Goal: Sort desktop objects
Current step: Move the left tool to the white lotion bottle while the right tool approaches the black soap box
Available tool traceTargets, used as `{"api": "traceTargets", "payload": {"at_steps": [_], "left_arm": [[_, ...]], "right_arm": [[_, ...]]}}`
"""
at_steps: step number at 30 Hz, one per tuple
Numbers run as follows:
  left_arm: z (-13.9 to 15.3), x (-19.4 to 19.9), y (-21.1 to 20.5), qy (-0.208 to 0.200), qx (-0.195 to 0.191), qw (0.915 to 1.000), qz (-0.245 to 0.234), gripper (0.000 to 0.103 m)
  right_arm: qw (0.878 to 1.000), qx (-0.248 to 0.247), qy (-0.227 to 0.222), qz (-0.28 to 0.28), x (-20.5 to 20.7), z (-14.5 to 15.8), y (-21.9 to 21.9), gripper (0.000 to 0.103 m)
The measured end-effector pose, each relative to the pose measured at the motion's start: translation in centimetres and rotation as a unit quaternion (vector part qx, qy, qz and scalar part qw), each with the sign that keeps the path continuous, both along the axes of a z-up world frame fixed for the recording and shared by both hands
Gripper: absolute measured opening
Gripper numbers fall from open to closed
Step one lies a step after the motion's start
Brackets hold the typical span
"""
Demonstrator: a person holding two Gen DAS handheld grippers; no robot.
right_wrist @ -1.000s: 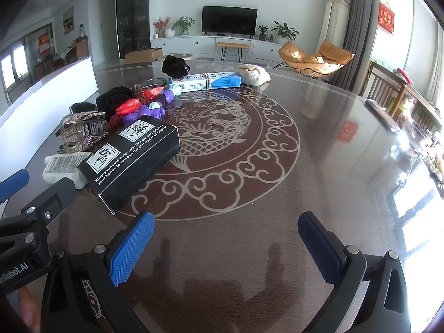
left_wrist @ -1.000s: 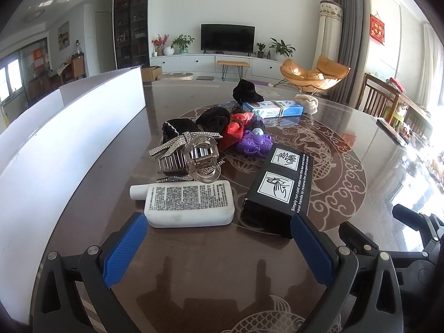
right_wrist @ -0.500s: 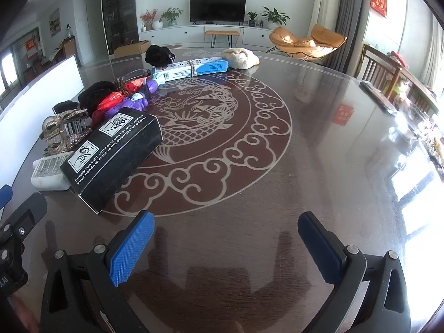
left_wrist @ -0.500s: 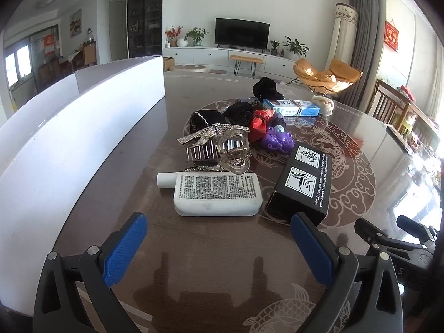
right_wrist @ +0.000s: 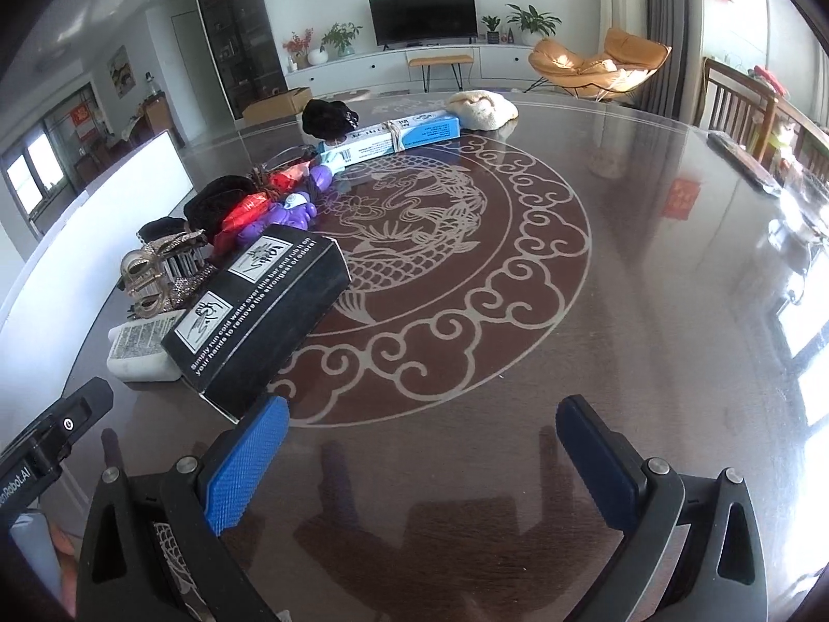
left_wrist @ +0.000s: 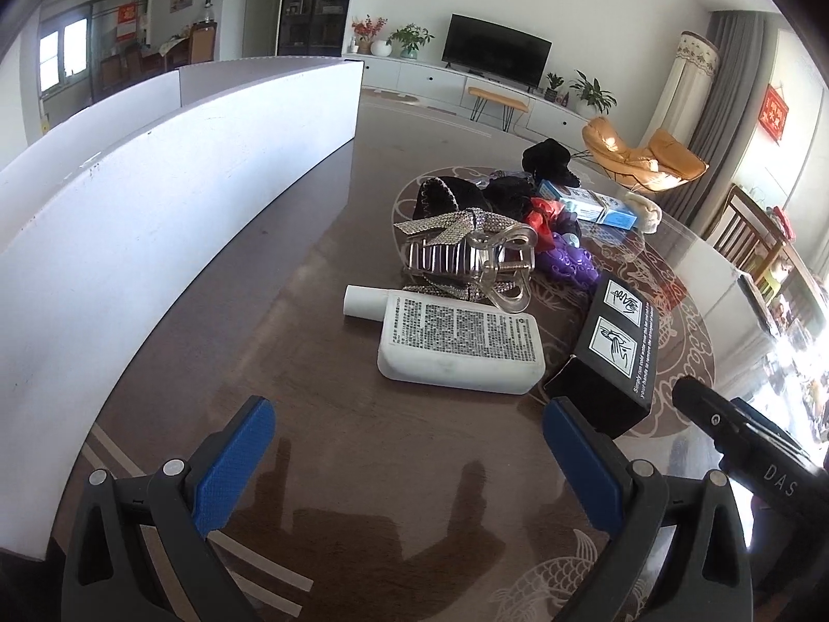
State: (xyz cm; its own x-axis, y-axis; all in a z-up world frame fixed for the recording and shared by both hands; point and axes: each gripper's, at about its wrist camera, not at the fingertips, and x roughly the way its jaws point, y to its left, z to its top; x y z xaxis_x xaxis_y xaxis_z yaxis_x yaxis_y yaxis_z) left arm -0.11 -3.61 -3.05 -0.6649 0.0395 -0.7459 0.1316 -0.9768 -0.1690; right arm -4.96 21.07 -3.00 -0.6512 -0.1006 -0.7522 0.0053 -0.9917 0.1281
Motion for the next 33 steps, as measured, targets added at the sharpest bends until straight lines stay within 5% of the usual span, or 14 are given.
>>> {"api": "traceTargets", "payload": {"at_steps": [4, 9, 15, 19, 27, 31, 33], "left_arm": [[-0.1, 0.1, -0.5, -0.002, 0.001, 0.9999, 0.01, 0.103], [-0.1, 0.4, -1.4, -0.004, 0.014, 0.9996, 0.025, 0.103], [-0.3, 0.4, -1.5, -0.006, 0.026, 0.9993, 0.026, 0.103], [-0.3, 0.2, -0.6, -0.006, 0.012, 0.9998, 0.015, 0.103], [-0.1, 0.3, -1.1, -0.006, -0.003, 0.9994, 0.034, 0.103], [-0.1, 0.6, -3.0, -0.002, 0.026, 0.9974, 0.068, 0.103], [-0.1, 0.8, -3.8, 0.001, 0.04, 0.9957, 0.083, 0.103]], "right_arm": [[0.998, -0.051, 0.002, 0.036, -3.9, 1.5, -2.7, 0.103], [0.995, -0.001, -0.081, 0.06, -8.7, -1.7, -6.3, 0.103], [0.995, 0.013, -0.074, 0.065, -8.4, -2.4, -5.6, 0.103], [0.992, 0.078, -0.07, 0.074, -7.6, -2.9, -4.9, 0.103], [0.99, 0.078, -0.07, 0.097, -10.4, -2.8, -5.9, 0.103], [0.981, 0.082, -0.077, 0.156, -11.3, -2.7, -8.0, 0.103], [0.965, 0.09, -0.071, 0.236, -9.8, -2.6, -9.9, 0.103]]}}
